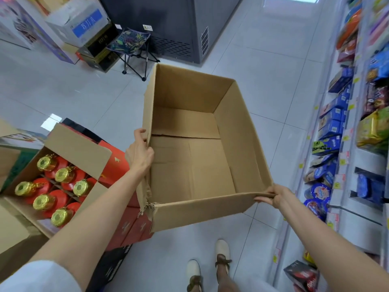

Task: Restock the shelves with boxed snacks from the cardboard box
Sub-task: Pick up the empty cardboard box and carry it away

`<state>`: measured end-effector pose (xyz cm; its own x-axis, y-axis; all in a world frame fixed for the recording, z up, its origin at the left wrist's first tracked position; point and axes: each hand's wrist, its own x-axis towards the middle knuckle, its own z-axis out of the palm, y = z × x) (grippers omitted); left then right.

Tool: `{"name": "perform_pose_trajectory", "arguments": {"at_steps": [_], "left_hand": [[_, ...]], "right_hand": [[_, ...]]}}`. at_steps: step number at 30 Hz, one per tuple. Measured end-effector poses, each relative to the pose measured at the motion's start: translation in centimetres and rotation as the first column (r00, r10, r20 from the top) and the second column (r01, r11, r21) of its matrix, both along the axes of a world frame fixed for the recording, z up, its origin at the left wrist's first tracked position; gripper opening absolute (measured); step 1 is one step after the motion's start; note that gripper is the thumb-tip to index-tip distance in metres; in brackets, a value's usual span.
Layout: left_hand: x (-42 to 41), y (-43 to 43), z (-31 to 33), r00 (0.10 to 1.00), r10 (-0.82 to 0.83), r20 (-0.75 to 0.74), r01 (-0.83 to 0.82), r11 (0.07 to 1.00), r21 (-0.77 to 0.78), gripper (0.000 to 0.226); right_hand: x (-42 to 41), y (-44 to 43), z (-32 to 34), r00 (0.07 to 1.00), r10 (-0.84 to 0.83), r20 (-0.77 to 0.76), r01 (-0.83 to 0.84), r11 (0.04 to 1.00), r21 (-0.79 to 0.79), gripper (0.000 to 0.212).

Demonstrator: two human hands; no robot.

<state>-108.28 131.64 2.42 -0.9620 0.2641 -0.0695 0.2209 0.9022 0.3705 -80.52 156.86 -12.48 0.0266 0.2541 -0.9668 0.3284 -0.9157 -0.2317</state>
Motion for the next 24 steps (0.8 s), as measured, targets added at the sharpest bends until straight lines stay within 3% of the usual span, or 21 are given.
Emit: {"name": "perform_pose_trajectory", "arguments": {"at_steps": [5,8,11,14,17,21,24], "left_hand": [[-0.8,0.2,-0.1,0.987,0.156,0.034,-0.159,0.979,0.131,0.05],[-1.3,0.9,-0.2,0.962,0.269,0.043,-0.272,0.941,0.204,0.047],[-2.2,1.0,-0.7,0.937,0.346,0.055,-0.348,0.901,0.26,0.044],[-3.4,0.7,-1.8,0.924,0.373,0.085,-0.381,0.884,0.271,0.043],[-4.8,0.4,-3.1,0.928,0.356,0.11,-0.373,0.893,0.252,0.04],[-7.4,0.2,-5.7,0.952,0.236,0.194,-0.275,0.939,0.208,0.044],[-7.6,-0.3,-7.7,0.948,0.183,0.262,-0.211,0.974,0.082,0.055]], "right_hand": [[-3.6,1.4,5.6,0.984,-0.092,-0.153,0.129,0.96,0.248,0.05],[-5.5,1.3,7.3,0.991,0.046,-0.122,0.009,0.91,0.414,0.074],[-7.2,-0.2,7.9,0.997,-0.034,-0.063,0.052,0.948,0.313,0.092],[-9.8,-3.6,8.3,0.978,-0.062,-0.197,0.059,0.998,-0.021,0.059],[-13.0,-6.4,7.6,0.95,-0.074,-0.305,0.043,0.993,-0.108,0.005],[-16.1,-6.7,4.8,0.956,0.027,-0.293,-0.024,1.0,0.016,0.011],[-17.9,-5.6,2.6,0.952,0.067,-0.298,-0.036,0.994,0.107,0.022]]}}
